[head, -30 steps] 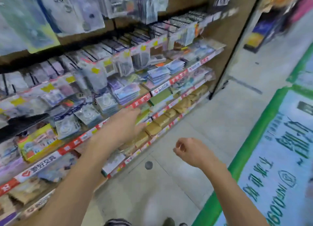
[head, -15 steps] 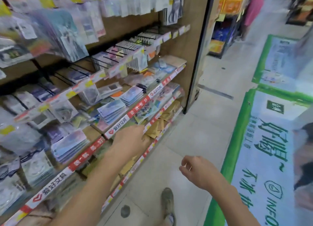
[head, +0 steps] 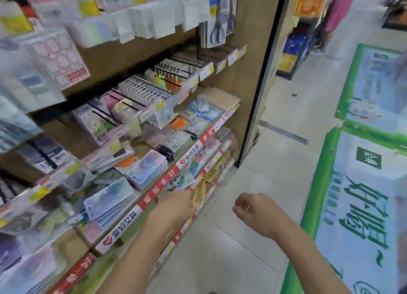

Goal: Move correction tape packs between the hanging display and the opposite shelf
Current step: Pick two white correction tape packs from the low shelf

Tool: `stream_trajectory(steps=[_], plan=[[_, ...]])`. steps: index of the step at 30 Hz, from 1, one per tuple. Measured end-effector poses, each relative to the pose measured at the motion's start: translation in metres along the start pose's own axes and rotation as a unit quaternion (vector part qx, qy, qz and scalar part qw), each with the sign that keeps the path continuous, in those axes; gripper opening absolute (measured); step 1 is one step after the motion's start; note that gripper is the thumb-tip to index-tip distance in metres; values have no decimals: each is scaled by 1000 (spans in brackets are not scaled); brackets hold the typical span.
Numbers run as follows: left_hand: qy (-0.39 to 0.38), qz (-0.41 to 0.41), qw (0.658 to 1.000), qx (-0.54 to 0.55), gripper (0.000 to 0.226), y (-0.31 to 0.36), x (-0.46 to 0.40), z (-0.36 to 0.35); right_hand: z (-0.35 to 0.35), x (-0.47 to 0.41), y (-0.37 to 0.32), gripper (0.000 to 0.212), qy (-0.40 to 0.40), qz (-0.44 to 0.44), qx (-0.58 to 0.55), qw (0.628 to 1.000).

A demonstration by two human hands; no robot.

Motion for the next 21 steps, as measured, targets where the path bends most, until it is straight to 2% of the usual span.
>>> stream_trajectory(steps=[3,6,11,15,21], plan=[[-9,-4,999,37,18,21,-35,14,25,-40,17,15,10,15,-37,999],[-3,11,998,55,36,31,-72,27,47,-84,33,11,20,38,-41,998],[-44,69,993,89,43,41,-129,37,85,-166,58,19,31,97,-16,995],[-40,136,984,104,53,46,-157,62,118,-234,67,23,1,161,22,987],[7,217,963,157,43,34,-177,86,139,-328,49,26,-63,244,84,964]])
Point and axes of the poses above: each hand's wrist, its own x-axis away from the middle knuckle, its own z-axis out of the back of the hand, y = z × x, the point moved 7 cm from there along -x, towards the middle knuckle, and after that the axes turned 11 degrees about x, right-handed, at the moved point
